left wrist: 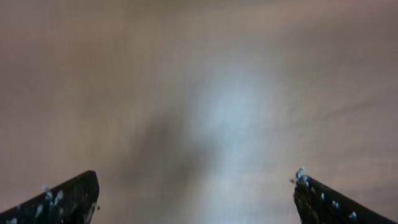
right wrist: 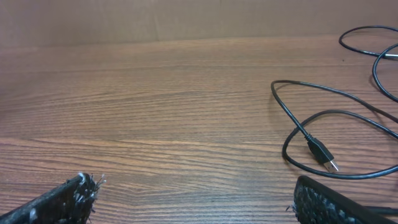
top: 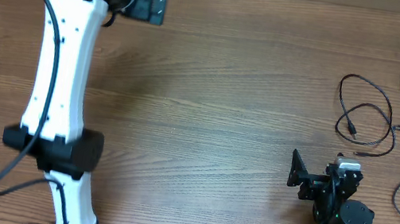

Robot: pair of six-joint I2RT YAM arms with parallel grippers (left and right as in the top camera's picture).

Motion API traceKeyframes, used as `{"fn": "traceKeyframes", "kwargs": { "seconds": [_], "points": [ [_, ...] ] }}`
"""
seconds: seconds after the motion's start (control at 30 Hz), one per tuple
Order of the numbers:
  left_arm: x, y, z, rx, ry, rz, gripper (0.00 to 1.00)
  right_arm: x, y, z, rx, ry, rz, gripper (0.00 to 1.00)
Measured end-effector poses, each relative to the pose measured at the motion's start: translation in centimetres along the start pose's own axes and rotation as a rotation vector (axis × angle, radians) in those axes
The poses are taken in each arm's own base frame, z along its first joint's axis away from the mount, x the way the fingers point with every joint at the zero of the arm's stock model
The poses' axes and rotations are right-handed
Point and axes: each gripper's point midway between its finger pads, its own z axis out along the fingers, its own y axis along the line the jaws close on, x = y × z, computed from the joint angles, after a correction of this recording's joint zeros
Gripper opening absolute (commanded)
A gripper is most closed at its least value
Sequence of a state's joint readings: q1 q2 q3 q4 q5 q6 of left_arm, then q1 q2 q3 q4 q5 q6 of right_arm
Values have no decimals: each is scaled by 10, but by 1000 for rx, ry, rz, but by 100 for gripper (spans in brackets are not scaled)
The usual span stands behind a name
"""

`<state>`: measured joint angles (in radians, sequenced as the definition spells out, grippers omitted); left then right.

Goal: Untangle cables

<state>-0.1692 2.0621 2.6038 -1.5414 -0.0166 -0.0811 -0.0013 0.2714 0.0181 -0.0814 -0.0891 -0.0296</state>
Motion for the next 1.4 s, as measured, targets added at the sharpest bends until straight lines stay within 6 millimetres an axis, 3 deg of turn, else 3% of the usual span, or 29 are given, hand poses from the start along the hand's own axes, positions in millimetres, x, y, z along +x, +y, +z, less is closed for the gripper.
{"fn": "traceKeyframes", "kwargs": {
  "seconds": [0.1,0.23,0.3,0.43,0.53,0.7,0.8,0.87,1.07,1.3,1.4],
  "points": [
    [-46,-37,-60,25,-295,110,100,0,0,0,0,0,1,100],
    [-80,-79,-166,88,-664,243,100,0,0,0,0,0,0,100],
    [-93,-88,-225,103,-869,284,100,0,0,0,0,0,0,100],
    [-103,-92,-290,102,-1176,333,100,0,0,0,0,1,1,100],
    [-100,-96,-283,105,-1226,355,100,0,0,0,-1,0,0,100],
    [-78,-103,-202,105,-1178,409,100,0,0,0,0,0,1,100],
    [-55,-97,-158,105,-1151,426,100,0,0,0,0,0,1,100],
    [-34,-90,-136,105,-1143,429,100,0,0,0,0,1,1,100],
    [39,-67,-115,89,-1222,422,100,0,0,0,0,1,1,100],
    [142,-38,-70,57,-1238,411,100,0,0,0,0,0,2,100],
    [173,-25,-59,34,-1234,404,100,0,0,0,1,0,4,100]
  ]
}}
